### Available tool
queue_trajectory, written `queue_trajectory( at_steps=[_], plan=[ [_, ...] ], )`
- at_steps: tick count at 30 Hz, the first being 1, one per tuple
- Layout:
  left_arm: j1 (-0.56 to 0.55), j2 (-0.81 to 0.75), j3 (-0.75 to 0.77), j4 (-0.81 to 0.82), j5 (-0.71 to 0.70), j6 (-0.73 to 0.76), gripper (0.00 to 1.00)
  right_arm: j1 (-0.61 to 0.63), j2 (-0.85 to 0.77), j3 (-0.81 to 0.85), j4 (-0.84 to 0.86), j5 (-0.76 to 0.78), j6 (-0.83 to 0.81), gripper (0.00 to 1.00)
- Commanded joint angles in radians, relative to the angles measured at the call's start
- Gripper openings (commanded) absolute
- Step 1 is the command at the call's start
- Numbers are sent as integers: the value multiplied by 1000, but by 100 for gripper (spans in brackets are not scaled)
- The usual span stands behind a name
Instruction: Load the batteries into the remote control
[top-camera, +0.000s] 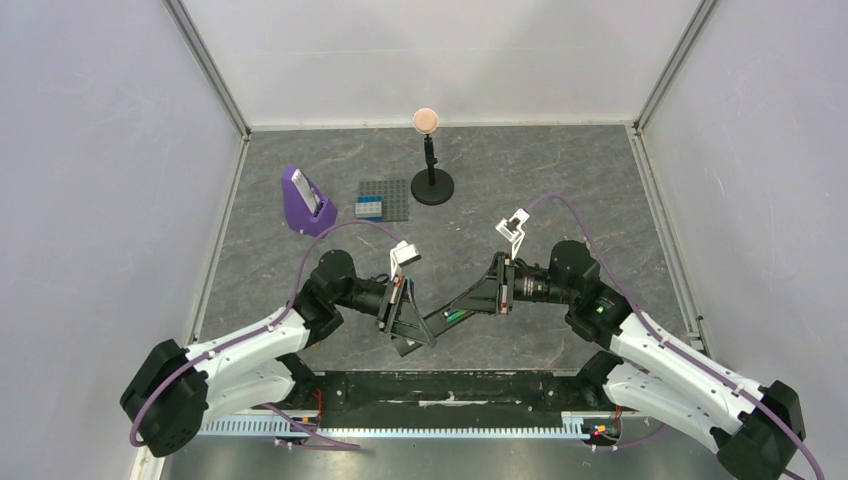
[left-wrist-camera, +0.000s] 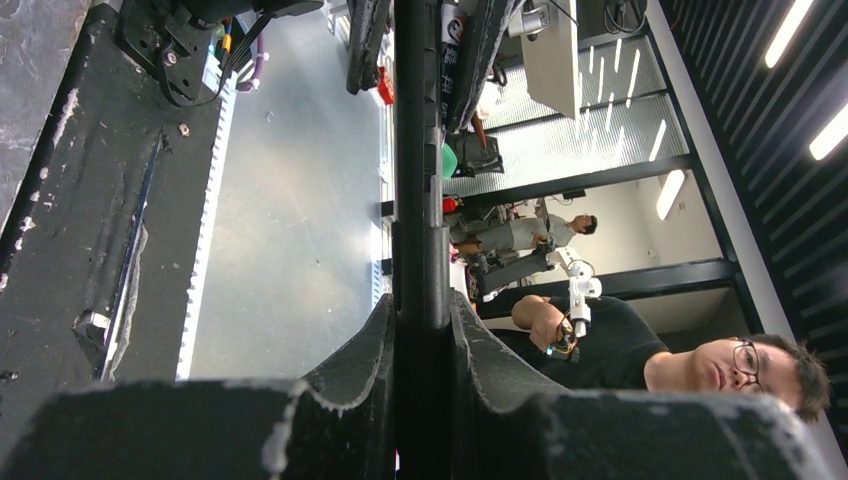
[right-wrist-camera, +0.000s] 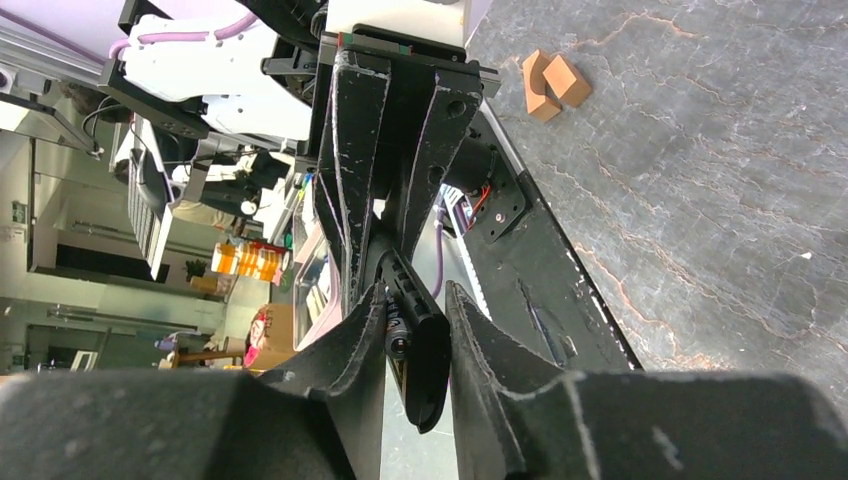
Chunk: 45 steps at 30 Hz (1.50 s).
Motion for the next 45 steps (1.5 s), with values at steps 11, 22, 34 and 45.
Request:
queue_trajectory(
  at_steps=[11, 22, 34, 45],
  plan=[
    [0, 11, 54, 34, -151, 102, 2, 16, 15, 84, -35, 173, 52, 83],
    [1, 23, 28, 157, -388, 56, 2, 9, -27, 43, 76, 414, 263, 97],
    [-3, 84, 5, 363, -547, -9, 2, 13, -8, -50, 310, 627, 559, 92],
    [-18, 226, 14, 589, -568, -95, 2, 16, 70, -105, 413, 713, 770, 84]
  ],
)
